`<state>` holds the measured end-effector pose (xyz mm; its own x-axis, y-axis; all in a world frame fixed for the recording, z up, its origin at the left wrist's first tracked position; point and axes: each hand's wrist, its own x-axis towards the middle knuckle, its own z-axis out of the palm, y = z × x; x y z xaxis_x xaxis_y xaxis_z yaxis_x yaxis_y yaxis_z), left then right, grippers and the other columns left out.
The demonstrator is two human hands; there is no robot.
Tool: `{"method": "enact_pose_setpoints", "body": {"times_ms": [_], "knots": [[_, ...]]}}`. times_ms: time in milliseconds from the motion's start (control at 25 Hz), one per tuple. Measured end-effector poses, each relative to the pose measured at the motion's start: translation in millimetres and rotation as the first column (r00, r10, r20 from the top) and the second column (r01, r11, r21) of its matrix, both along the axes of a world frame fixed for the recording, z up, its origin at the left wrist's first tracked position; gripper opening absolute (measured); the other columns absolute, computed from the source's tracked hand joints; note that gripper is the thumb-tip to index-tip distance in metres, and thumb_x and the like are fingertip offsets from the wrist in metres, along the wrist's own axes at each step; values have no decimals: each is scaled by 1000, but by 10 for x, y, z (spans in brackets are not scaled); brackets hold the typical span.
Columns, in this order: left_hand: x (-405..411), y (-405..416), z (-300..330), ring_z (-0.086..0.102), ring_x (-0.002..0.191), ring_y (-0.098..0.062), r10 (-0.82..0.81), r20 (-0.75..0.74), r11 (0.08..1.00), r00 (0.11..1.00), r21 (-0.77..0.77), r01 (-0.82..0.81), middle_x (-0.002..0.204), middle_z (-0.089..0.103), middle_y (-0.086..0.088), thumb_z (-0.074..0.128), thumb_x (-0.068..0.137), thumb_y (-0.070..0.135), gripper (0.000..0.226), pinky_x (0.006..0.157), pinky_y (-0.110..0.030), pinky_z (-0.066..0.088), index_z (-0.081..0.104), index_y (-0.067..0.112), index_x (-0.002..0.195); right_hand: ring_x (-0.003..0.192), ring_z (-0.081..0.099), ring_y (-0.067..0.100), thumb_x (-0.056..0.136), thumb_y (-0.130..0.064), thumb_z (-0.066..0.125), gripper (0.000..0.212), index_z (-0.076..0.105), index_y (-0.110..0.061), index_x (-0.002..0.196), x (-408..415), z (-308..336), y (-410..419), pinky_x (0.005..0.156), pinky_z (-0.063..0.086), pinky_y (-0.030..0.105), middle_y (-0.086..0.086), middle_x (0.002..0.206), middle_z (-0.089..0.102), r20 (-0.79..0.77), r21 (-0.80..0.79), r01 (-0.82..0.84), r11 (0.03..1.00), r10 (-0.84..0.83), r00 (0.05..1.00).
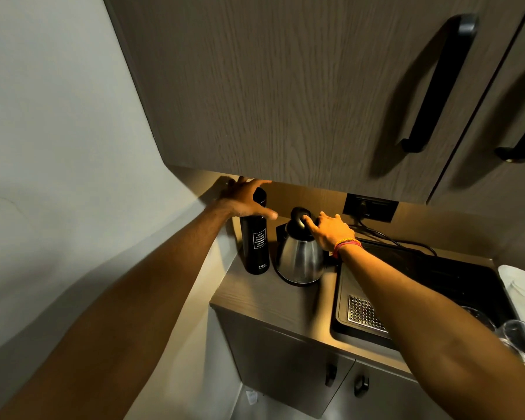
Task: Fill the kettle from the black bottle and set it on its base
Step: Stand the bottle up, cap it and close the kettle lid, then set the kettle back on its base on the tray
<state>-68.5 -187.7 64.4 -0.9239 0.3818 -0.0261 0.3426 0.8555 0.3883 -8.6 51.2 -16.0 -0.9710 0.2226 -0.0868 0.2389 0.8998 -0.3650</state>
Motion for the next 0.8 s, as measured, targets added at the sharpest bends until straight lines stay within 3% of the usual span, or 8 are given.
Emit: {"method": "enact_pose_setpoints", "body": {"times_ms": [80, 280, 400, 480, 520, 600, 720, 800], "knots": [[-19, 18, 18, 45, 132, -38, 70, -96, 997, 993, -37, -74, 145, 47, -15, 76, 77, 56, 79, 105, -55, 44, 46, 21, 140, 125, 49, 40, 86, -73, 23, 80, 54, -13, 128, 1, -5, -16, 98, 46, 54, 20, 130, 54, -4, 18, -9, 1000, 10, 1000], [-1, 44, 68, 46, 130, -33, -75, -24, 994, 997, -83, 73, 141, 49, -11, 74, 80, 14, 67, 109, -53, 40, 46, 24, 139, 142, 30, 38, 88, -71, 22, 81, 53, -11, 131, -23, -34, -48, 111, 33, 56, 11, 152, 38, 17, 111, -72, 991, 71, 997], [129, 194, -19, 52, 123, -29, -203, -304, 963, 931, -234, 133, 136, 55, -8, 68, 83, 21, 64, 99, -44, 48, 43, 23, 142, 147, 18, 37, 88, -72, 19, 84, 45, -12, 140, -47, -79, -51, 117, 23, 57, 7, 160, 24, 37, 169, -106, 980, 101, 994], [217, 386, -182, 48, 131, -29, -315, -382, 943, 869, -234, 239, 144, 49, -10, 61, 84, 13, 63, 105, -40, 45, 43, 15, 145, 147, 18, 37, 88, -72, 18, 84, 44, -12, 140, -47, -117, -52, 116, 23, 56, 6, 160, 24, 20, 188, -102, 977, 100, 995], [267, 485, -300, 38, 141, -28, -354, -347, 930, 869, -234, 285, 152, 41, -12, 58, 85, 9, 66, 115, -38, 33, 39, 11, 148, 147, 18, 36, 88, -72, 17, 84, 44, -12, 140, -45, -135, -55, 116, 23, 56, 6, 160, 24, 7, 190, -99, 977, 99, 995], [367, 647, -564, 15, 152, -26, -314, -192, 938, 930, -216, 272, 164, 19, -14, 53, 89, 9, 73, 121, -34, 9, 23, 7, 156, 149, 15, 35, 90, -70, 14, 82, 41, -12, 142, -39, -172, -44, 118, 21, 55, 5, 161, 22, -15, 181, -94, 979, 99, 995], [409, 743, -881, -2, 154, -26, -195, 8, 960, 981, -203, 193, 167, -1, -16, 53, 93, 22, 85, 125, -40, 6, 1, 4, 158, 150, 11, 32, 94, -62, 13, 73, 32, -15, 147, -28, -202, -8, 120, 17, 53, 3, 162, 17, -35, 156, -103, 982, 110, 993], [421, 761, -987, -7, 154, -26, -160, 41, 968, 986, -191, 165, 166, -8, -15, 57, 91, 25, 94, 125, -42, 4, -7, 4, 157, 150, 9, 32, 96, -58, 13, 70, 26, -16, 150, -12, -220, 15, 121, 16, 51, 2, 163, 15, -42, 154, -108, 982, 116, 992]]}}
